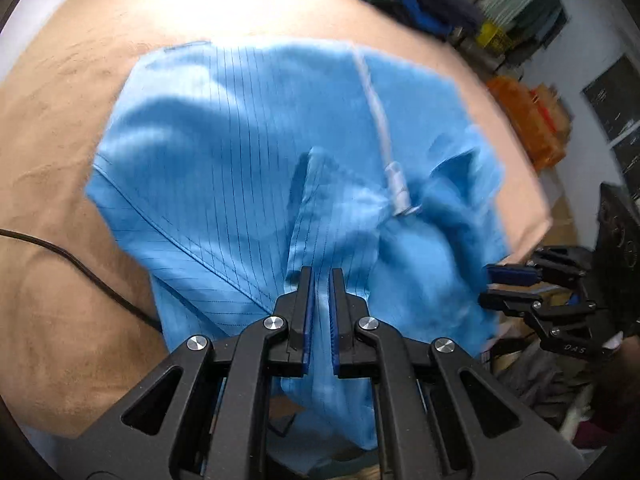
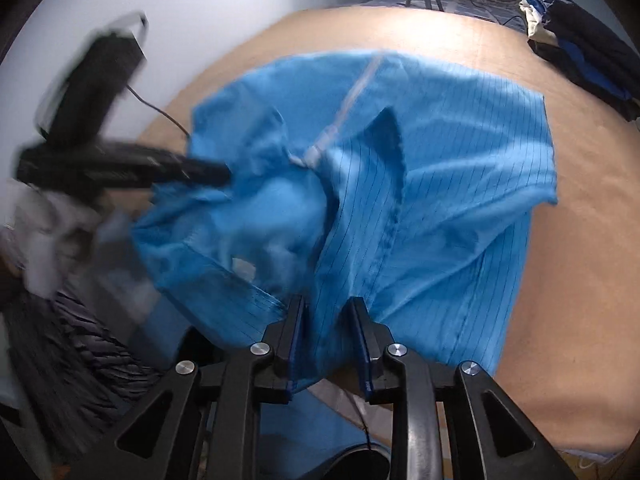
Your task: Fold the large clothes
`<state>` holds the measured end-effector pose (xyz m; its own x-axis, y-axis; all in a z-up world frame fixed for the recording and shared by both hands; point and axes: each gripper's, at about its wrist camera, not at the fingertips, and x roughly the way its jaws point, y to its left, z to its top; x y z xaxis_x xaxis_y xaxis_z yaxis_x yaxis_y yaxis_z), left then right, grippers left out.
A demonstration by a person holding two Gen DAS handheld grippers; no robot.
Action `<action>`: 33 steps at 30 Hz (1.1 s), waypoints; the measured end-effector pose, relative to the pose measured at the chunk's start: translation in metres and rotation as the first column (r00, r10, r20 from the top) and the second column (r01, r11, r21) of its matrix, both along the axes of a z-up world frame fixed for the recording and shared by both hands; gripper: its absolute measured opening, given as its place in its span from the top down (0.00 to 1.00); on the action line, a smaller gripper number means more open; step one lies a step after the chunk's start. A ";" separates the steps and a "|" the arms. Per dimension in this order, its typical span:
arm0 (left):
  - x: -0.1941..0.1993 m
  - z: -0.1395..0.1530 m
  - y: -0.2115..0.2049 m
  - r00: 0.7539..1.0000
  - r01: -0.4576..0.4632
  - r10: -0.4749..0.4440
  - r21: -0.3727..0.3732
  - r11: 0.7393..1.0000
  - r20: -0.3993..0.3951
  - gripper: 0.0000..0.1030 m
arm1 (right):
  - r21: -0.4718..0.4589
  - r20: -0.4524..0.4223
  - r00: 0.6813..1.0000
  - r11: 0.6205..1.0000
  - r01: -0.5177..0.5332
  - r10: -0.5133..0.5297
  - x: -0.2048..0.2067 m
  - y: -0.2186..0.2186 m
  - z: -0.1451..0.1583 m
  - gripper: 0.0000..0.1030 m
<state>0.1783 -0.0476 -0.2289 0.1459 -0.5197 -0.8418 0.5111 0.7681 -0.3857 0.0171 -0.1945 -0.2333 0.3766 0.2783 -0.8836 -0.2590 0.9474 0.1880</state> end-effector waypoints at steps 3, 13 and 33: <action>0.011 0.037 0.014 0.993 -0.033 0.038 -0.049 0.998 0.110 0.97 | 0.098 0.080 0.996 0.994 -0.045 0.037 -0.004 -0.012 0.039 0.76; 0.099 0.031 0.010 0.972 -0.189 0.194 -0.045 0.981 0.131 0.97 | 0.036 0.325 0.937 0.992 0.123 -0.129 0.087 -0.055 0.074 0.73; 0.109 0.002 0.029 0.970 -0.217 0.217 -0.020 0.976 0.107 0.97 | -0.001 0.213 0.959 0.981 0.192 -0.187 0.125 -0.088 0.039 0.78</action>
<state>0.2869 -0.0183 -0.2271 0.3452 -0.4723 -0.8110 0.3713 0.8624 -0.3441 0.1423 -0.2828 -0.1942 0.5988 0.1655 -0.7836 -0.1062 0.9862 0.1272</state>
